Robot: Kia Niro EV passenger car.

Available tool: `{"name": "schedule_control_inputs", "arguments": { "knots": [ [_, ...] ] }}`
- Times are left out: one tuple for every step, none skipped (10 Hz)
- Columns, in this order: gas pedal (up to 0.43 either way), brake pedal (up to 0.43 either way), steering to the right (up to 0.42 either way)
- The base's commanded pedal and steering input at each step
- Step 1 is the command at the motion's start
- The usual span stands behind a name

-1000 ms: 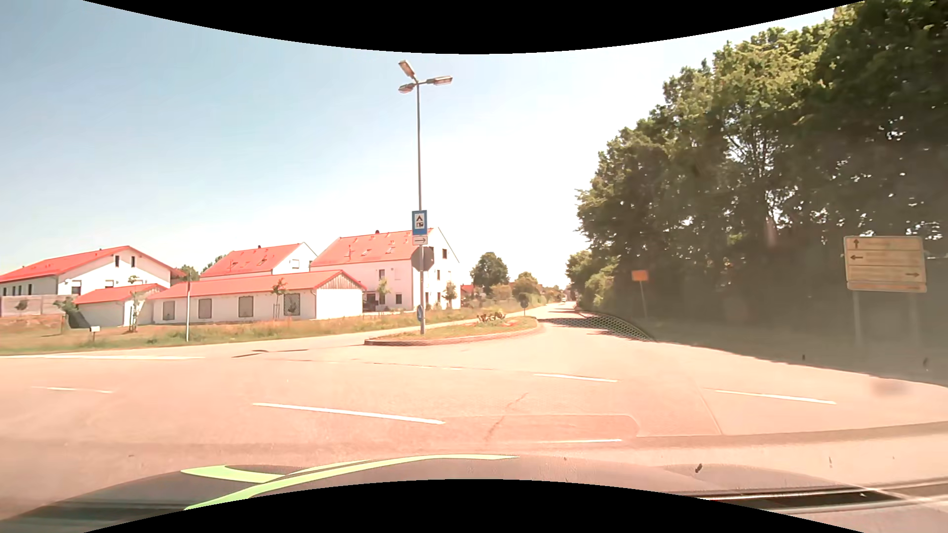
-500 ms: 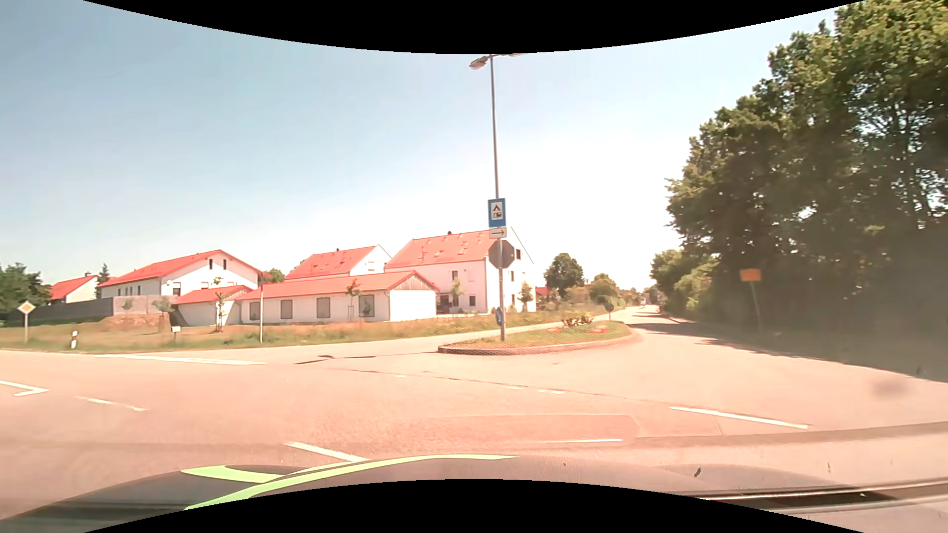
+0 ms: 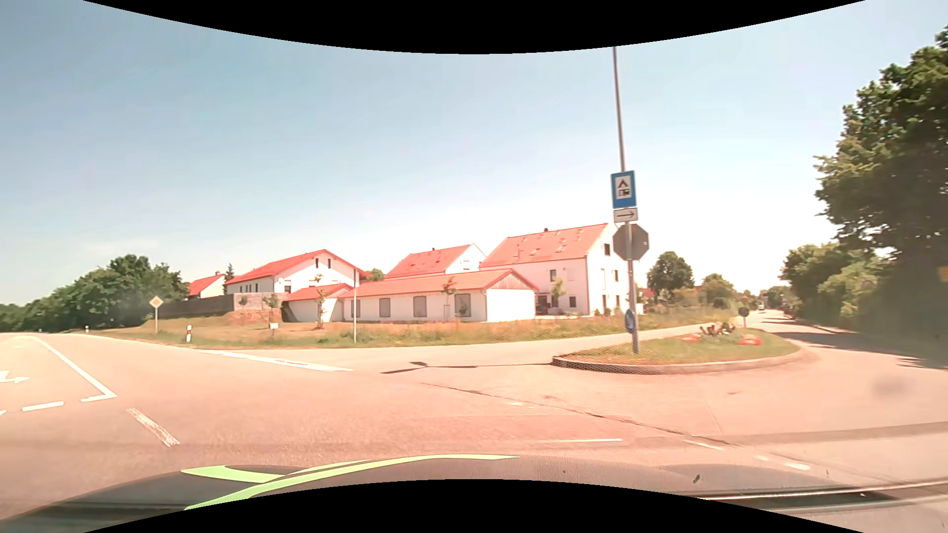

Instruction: Follow the waypoints while adhering to traffic rules and regulations

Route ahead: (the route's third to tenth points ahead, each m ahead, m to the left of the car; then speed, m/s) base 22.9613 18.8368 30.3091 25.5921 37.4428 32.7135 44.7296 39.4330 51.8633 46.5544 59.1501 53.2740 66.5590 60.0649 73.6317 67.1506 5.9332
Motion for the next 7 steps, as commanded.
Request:
{"name": "schedule_control_inputs", "arguments": {
  "knots": [
    [0.260,0.000,-0.349],
    [0.260,0.000,-0.344],
    [0.260,0.000,-0.338],
    [0.260,0.000,-0.331],
    [0.268,0.000,-0.324],
    [0.268,0.000,-0.318],
    [0.268,0.000,-0.311]
  ]
}}
